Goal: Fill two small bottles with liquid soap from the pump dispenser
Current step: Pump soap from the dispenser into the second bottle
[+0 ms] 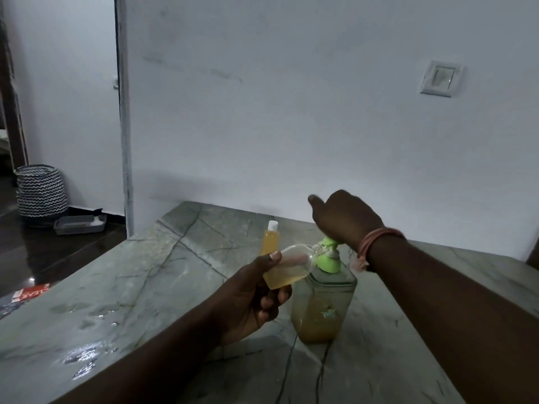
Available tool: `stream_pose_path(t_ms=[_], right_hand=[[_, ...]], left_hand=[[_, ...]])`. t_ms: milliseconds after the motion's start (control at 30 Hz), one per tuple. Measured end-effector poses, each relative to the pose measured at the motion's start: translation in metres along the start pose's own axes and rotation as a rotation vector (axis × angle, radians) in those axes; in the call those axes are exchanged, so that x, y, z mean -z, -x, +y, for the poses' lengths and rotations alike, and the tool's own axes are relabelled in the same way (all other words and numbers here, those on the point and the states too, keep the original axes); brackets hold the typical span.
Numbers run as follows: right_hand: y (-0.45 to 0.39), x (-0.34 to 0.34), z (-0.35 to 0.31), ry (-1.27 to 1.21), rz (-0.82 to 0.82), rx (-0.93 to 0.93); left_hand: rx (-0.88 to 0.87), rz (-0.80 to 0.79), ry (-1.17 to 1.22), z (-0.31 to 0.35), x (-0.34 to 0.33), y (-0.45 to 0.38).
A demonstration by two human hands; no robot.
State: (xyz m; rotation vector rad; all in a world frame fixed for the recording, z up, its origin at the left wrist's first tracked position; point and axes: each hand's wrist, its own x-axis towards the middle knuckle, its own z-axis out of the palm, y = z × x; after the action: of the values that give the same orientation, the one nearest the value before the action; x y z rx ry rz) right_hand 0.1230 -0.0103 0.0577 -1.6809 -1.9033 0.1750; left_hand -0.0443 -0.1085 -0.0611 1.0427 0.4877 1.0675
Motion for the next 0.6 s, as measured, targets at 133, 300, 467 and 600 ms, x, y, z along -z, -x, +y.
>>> stream_pose_path(t_ms=[133,300,467,600], right_hand=[[0.005,-0.011,0.005,0.047,0.022,-0.037],[0.009,-0.012,0.001,0.096,-0.010,-0.031],[0.008,-0.004,-0.002,0.152,-0.035,-0.029],[0.006,-0.015,0.006,0.006,-0.038,-0.091]], left_hand=[[0.010,0.008,-0.010,-0.003,0.004,-0.004],[0.033,-0.010,-0.021,-0.001,0.003,-0.003],[0.021,-0.053,-0.040,-0.003,-0.001,0.000],[-0.006,-0.101,-0.056,-0.004,0.002,-0.001]])
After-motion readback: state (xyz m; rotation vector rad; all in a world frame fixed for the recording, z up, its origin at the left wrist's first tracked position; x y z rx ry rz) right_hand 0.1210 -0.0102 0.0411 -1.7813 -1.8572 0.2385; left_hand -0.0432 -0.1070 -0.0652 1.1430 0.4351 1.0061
